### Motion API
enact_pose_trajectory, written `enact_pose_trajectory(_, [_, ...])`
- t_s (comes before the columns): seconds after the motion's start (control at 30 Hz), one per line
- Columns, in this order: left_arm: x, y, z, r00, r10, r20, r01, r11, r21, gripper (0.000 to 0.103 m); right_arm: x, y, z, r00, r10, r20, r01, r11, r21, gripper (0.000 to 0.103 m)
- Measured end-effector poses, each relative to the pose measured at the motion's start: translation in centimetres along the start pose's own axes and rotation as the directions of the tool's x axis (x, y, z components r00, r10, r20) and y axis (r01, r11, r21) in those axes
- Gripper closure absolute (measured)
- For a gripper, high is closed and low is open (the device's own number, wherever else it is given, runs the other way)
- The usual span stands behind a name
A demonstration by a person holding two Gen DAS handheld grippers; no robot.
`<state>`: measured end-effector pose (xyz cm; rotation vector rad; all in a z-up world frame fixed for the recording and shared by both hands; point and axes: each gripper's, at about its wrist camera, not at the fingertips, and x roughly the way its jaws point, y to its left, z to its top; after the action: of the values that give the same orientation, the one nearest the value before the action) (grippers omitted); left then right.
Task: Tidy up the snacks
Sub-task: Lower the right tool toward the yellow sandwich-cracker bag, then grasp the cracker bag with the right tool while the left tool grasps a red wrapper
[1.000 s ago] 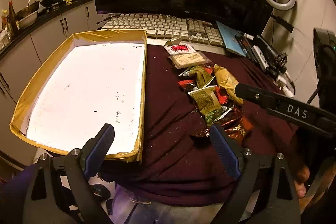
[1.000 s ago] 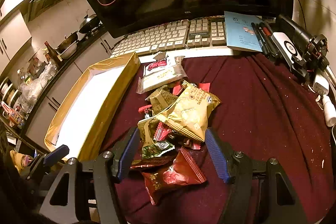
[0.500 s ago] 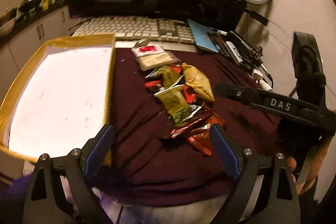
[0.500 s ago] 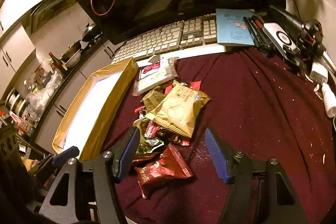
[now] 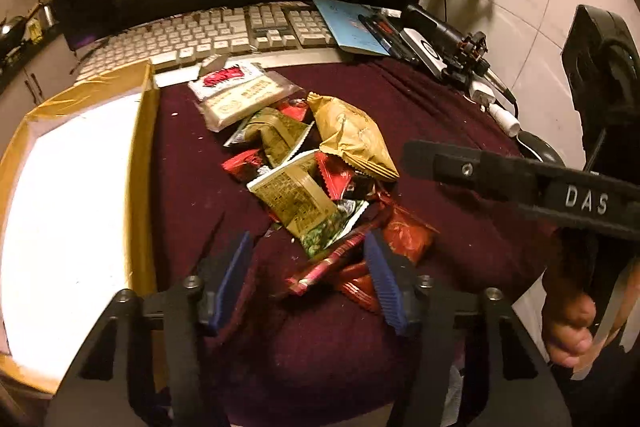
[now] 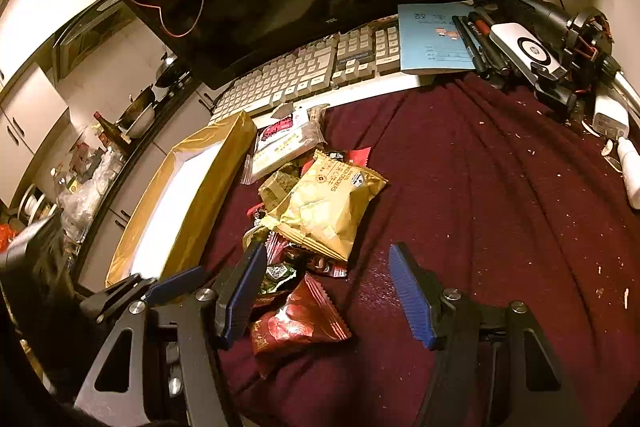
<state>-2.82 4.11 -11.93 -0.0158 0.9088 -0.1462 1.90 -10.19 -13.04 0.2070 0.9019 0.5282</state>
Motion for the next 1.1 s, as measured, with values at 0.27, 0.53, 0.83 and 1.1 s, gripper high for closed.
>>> enact_pose_trajectory(0.27, [0.6, -0.2, -0.2, 0.997, -0.064, -0.041, 0.065, 0.998, 0.027, 0.076, 0.5, -0.5, 0.5, 1.000, 0.007, -0.010, -0.007, 1.000, 0.012, 0.038])
enact_pose_trajectory(0.53, [-0.2, 0.7, -0.7, 0.997, -0.075, 0.014, 0.075, 0.997, -0.007, 0.092, 3.1, 0.9, 2.0, 0.999, -0.002, -0.047, 0.002, 1.000, 0.007, 0.037])
enact_pose_trajectory(0.83, [-1.5, 2.7, -1.3, 0.989, -0.122, 0.082, 0.132, 0.982, -0.135, 0.095, 6.3, 0.3, 3.4, 0.995, -0.053, -0.085, 0.061, 0.993, 0.097, 0.036])
enact_pose_trajectory(1.1, [-2.2, 4.5, -1.7, 0.984, -0.139, 0.112, 0.160, 0.965, -0.207, 0.096, 6.0, 0.2, 2.6, 0.992, -0.113, -0.061, 0.119, 0.987, 0.107, 0.058])
